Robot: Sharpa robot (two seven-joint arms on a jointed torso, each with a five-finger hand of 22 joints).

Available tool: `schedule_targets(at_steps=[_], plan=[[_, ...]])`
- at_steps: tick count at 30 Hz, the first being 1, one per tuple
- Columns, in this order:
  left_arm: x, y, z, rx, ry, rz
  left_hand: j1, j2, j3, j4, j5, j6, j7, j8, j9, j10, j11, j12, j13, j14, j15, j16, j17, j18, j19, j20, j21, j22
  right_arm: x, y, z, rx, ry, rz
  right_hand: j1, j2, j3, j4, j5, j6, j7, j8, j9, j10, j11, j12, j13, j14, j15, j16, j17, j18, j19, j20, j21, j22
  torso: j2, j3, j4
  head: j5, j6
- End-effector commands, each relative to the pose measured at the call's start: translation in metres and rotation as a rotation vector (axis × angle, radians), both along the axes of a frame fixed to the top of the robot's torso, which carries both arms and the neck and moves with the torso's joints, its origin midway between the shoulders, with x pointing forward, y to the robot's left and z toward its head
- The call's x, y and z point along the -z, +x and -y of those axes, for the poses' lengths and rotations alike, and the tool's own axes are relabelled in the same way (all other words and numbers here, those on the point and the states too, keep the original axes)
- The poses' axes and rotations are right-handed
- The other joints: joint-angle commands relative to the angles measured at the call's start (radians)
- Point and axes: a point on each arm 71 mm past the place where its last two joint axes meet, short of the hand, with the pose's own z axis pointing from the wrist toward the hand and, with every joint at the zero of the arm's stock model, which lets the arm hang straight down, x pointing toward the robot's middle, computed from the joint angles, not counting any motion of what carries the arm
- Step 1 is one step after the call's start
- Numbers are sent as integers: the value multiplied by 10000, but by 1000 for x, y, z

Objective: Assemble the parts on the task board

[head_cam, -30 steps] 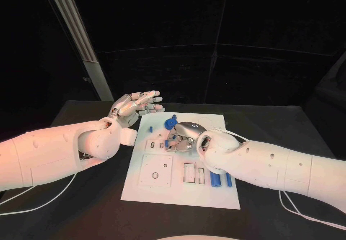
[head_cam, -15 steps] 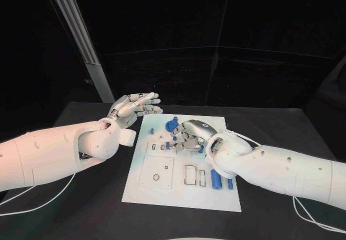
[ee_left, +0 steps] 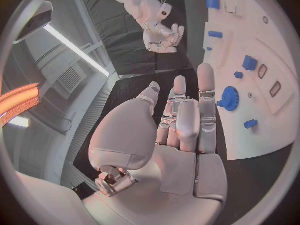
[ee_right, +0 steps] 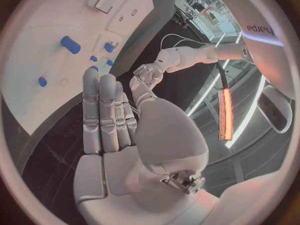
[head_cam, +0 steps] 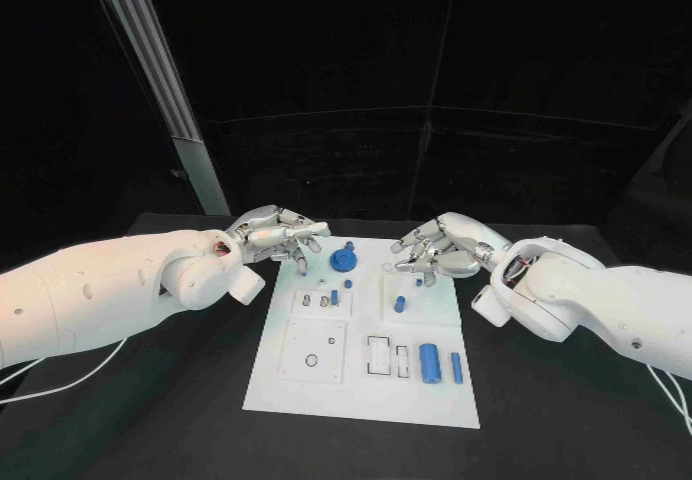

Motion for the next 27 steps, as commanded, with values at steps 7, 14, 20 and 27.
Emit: schedule_targets(at_steps=[7,14,20,27], plan=[[11,8,5,1823,6456,-1404,64,219,-197,671,4,-102,-215,1091,243,-735,-212,3270,2582,983,-137,3458,3904,-712,1805,-148,4979,6550,-6,7,31,376,2510,-1835,302,-446,753,286,321,440,177,-302,-13,1673,301,-4481,-3433,-1072,625,-4643,-3208,118,-504,751,-4231,-2775,-281,37,-72,75,-65],[2,17,19,1817,8715,-840,-341,287,-868,1663,15,-135,-533,2950,1379,-418,-553,7734,6889,1052,-328,3697,4214,-839,1840,-332,5902,7801,-7,15,47,1009,2417,-1505,182,-684,755,322,395,616,69,-388,4,2500,198,-4926,-3877,482,420,-4779,-3674,73,980,440,-4620,-3196,-318,42,-82,84,-111],[-7,24,36,2125,10045,-434,-614,457,-1315,1820,-15,-497,-695,4080,2315,-200,-636,8559,7746,1052,-434,3697,4214,-878,1852,-400,6095,8101,-8,18,50,1291,2059,-1011,-24,-874,429,391,645,721,-189,-319,28,3430,-125,-4421,-3471,1574,57,-4065,-3195,62,2043,95,-4196,-3023,-312,43,-99,179,-125],[-8,30,58,2897,10974,-522,-1142,611,-1993,1876,-47,-984,-741,4814,3101,-47,-692,8989,8196,1052,-465,3697,4214,-927,1941,-454,6288,8446,-10,17,48,1269,1901,-689,-123,-898,-26,515,1337,655,-287,-328,17,3364,-227,-3645,-2433,1188,-53,-2693,-1927,-1,2294,-91,-3798,-2711,-290,51,-88,266,-148]])
